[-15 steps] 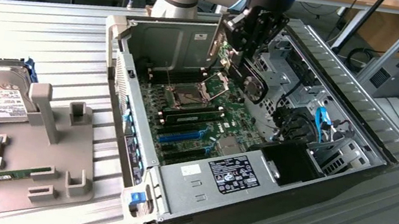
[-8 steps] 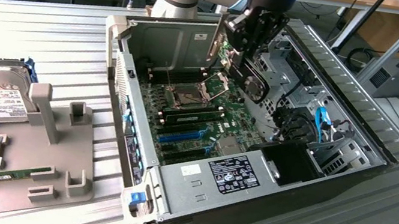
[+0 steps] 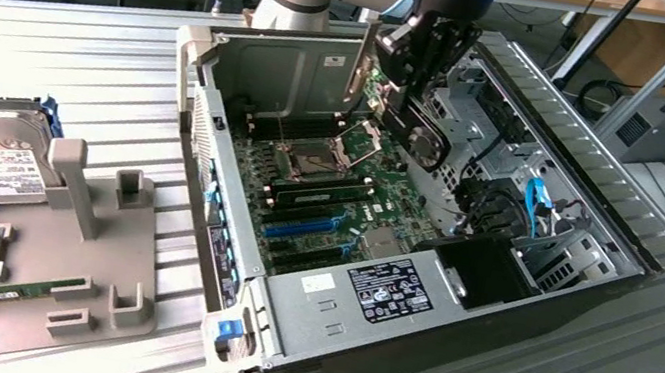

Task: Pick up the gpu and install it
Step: 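Insert the gpu into the slot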

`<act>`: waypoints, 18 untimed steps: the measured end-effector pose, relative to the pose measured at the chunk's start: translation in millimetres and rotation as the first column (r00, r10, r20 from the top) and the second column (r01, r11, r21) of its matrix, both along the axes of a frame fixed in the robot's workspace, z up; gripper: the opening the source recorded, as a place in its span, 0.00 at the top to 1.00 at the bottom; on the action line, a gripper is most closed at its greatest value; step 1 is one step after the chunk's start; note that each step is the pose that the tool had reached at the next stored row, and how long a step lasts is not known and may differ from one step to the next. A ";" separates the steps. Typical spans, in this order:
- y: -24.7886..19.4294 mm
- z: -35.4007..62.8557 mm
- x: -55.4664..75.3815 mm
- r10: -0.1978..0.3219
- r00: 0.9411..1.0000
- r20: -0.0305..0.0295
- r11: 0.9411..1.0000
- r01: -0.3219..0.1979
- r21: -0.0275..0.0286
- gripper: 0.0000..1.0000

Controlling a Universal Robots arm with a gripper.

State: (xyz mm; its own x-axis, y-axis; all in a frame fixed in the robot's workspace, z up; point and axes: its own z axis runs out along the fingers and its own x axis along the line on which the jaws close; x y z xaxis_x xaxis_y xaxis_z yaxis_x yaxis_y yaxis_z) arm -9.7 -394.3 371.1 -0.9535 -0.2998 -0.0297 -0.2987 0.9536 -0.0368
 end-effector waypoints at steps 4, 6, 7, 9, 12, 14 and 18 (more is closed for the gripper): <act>0.0 -0.1 0.0 0.008 1.000 0.000 1.000 -0.008 0.000 0.74; 0.0 -0.1 0.1 0.016 1.000 0.000 1.000 -0.016 0.000 0.74; 0.0 -0.2 0.2 0.020 1.000 0.000 1.000 -0.020 0.000 0.74; 0.0 -0.3 0.2 0.024 1.000 0.000 1.000 -0.024 0.000 0.74; 0.0 -0.4 0.2 0.033 0.999 0.000 0.999 -0.033 0.000 0.74; 0.0 -0.4 0.2 0.040 0.999 0.000 0.999 -0.040 0.000 0.74; 0.0 -0.6 0.3 0.051 0.999 0.000 0.999 -0.051 0.000 0.74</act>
